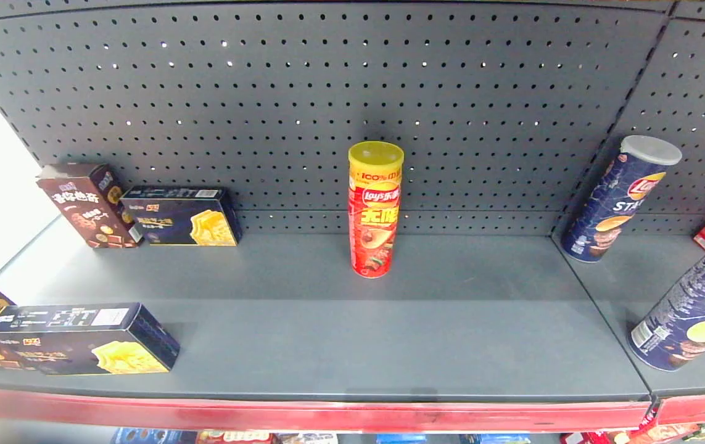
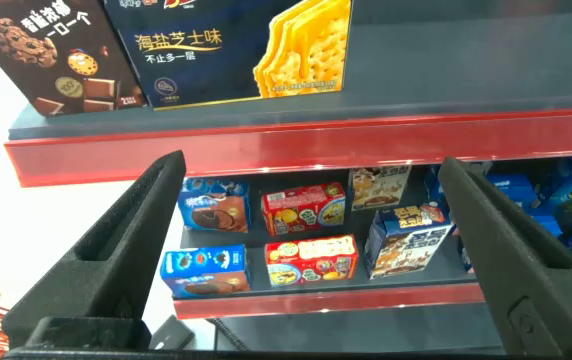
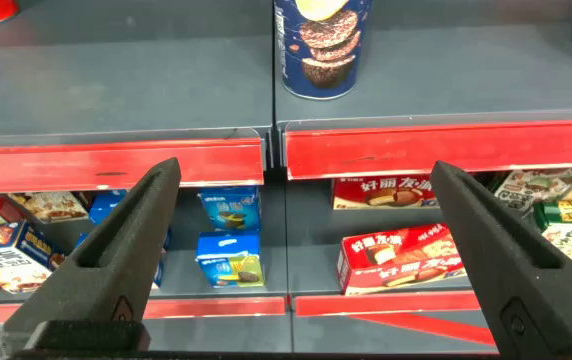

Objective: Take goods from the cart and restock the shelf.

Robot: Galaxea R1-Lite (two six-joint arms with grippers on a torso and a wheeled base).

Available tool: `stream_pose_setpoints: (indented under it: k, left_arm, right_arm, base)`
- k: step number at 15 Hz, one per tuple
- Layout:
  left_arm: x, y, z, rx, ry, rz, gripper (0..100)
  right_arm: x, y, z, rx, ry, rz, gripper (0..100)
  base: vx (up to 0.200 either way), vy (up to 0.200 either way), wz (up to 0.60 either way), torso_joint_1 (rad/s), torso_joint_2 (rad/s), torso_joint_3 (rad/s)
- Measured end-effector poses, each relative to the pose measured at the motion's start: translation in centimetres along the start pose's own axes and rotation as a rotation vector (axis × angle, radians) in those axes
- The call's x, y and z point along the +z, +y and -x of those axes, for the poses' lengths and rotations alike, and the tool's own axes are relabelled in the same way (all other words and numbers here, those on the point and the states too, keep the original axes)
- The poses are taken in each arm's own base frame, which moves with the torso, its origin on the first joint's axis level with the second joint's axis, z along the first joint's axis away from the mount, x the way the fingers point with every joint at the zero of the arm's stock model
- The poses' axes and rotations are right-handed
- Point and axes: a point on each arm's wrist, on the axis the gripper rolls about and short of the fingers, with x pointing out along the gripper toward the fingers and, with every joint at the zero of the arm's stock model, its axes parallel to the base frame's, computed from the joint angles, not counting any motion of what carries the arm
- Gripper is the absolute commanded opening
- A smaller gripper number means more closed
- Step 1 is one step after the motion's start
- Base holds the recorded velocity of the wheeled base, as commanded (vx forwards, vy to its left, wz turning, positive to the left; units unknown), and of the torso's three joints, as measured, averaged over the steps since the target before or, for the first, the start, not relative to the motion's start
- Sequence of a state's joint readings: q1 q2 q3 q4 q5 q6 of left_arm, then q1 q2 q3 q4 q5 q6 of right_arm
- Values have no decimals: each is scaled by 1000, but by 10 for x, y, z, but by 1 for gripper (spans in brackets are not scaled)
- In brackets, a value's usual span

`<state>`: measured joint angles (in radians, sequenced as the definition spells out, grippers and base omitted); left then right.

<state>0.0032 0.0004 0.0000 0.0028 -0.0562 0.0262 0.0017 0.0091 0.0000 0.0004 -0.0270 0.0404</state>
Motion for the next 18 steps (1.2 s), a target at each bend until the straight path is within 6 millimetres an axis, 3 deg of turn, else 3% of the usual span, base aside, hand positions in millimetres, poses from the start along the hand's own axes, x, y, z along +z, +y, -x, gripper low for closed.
stream_pose_setpoints:
  k: [4, 18]
  left_arm:
    - [0, 0, 0, -1, 0, 1, 100]
    - [0, 0, 0, -2, 0, -2, 100]
  right_arm:
    - [0, 0, 0, 8, 2, 44, 100]
    - [0, 0, 0, 4, 2, 50, 100]
  base:
    - [0, 0, 0, 0, 0, 0]
    - [0, 0, 557, 3, 3, 2]
